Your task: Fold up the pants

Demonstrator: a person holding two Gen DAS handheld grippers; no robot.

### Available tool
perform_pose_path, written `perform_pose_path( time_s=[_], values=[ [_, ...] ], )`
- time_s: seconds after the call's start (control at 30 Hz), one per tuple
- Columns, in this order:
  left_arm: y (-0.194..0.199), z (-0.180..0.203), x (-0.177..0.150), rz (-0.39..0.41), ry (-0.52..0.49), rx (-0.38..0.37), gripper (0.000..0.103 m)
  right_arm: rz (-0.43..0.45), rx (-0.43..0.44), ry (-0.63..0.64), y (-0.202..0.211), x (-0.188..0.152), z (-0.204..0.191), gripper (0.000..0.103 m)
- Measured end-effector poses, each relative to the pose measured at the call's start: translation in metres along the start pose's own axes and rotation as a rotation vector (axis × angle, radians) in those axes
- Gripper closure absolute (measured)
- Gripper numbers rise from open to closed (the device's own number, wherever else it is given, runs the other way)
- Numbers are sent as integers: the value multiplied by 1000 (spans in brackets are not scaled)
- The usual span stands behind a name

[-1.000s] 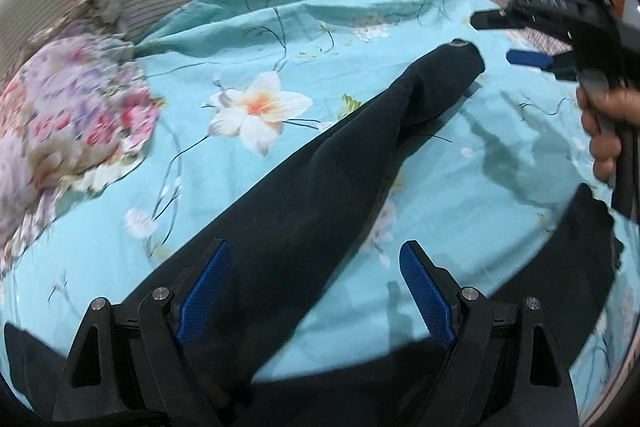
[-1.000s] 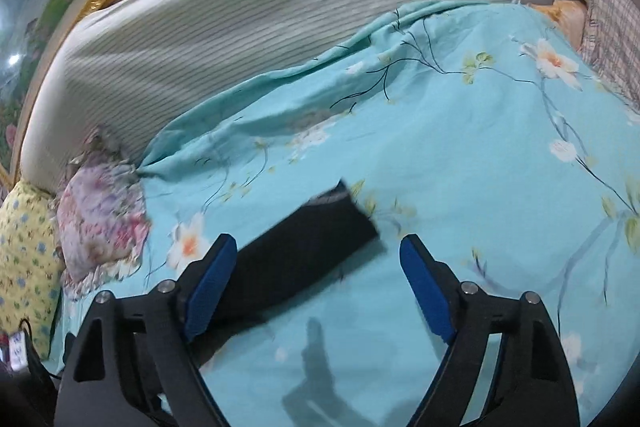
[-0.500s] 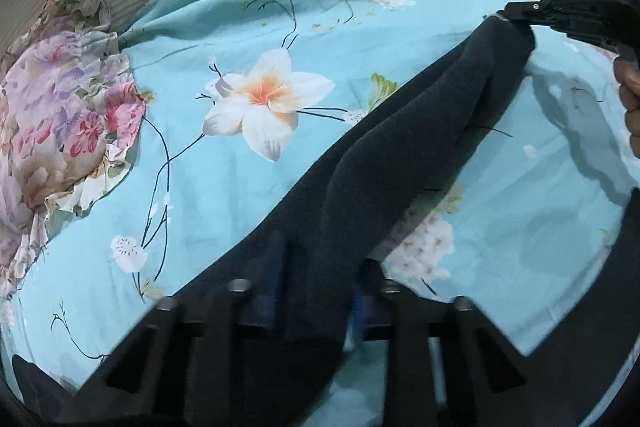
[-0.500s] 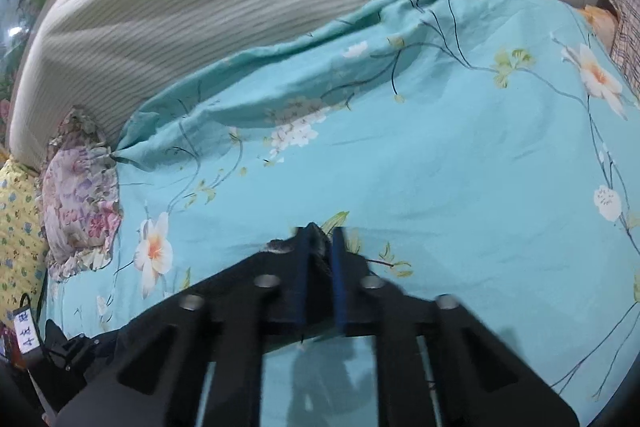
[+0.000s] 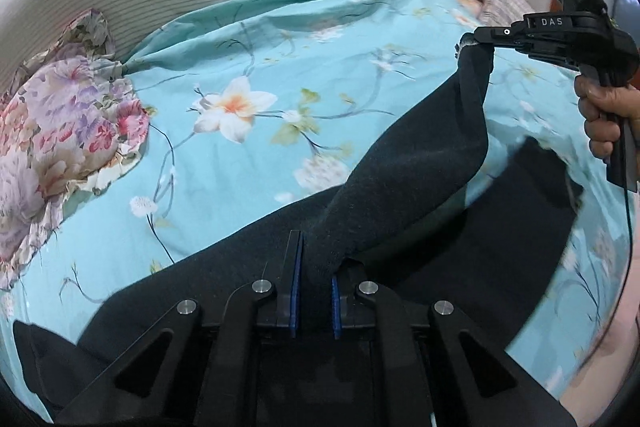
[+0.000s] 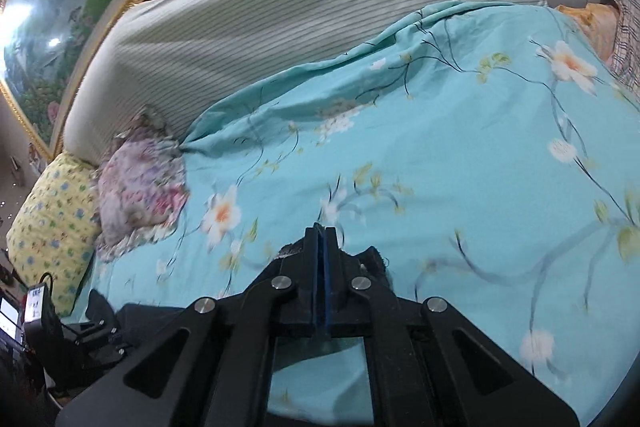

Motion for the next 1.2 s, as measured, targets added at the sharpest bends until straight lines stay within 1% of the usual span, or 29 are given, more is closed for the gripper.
perform_pose_path(
  time_s=[0.2,0.37,0.47,0.63,0.77,0.87,0.93,1.0,1.07,1.1,1.13,1.17,1.2],
  values=[
    [17,19,-26,-4,-7,-27,93,16,16,-7,41,-38,3,100],
    [22,30,-42,-7,-27,-32,93,16,-1,-8,69,-77,10,100],
    [20,34,-51,-18,-35,-37,93,15,-21,-21,79,-95,17,100],
    [20,38,-62,-25,-50,-51,93,22,-26,-85,88,-120,30,100],
    [24,39,-68,-22,-55,-64,92,36,-26,-122,95,-133,34,100],
    [20,39,-74,-35,-49,-73,92,38,-34,-127,98,-141,33,100],
    [12,38,-79,-53,-40,-83,86,23,-51,-124,95,-147,34,100],
    [6,37,-86,-75,-20,-90,85,-3,-91,-125,90,-153,37,100],
    [9,35,-90,-84,6,-101,72,-25,-128,-115,88,-158,36,99],
    [12,32,-92,-84,22,-100,56,-28,-145,-119,89,-159,35,99],
    [16,29,-93,-80,41,-97,42,-24,-156,-117,91,-159,34,96],
    [20,24,-95,-71,63,-94,39,-14,-169,-115,95,-159,33,89],
    [25,19,-97,-60,90,-93,38,2,-177,-115,100,-157,31,81]
  ],
)
Point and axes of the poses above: each gripper's, at about its wrist camera, not at the fingertips, and y roughly against the way its jaws point, z to its right, x to its top, the point moved 6 cm from there along -y, roughly the way its jaws point, and after that the axes turned 1 degree about -z, right-handed, at the moved point
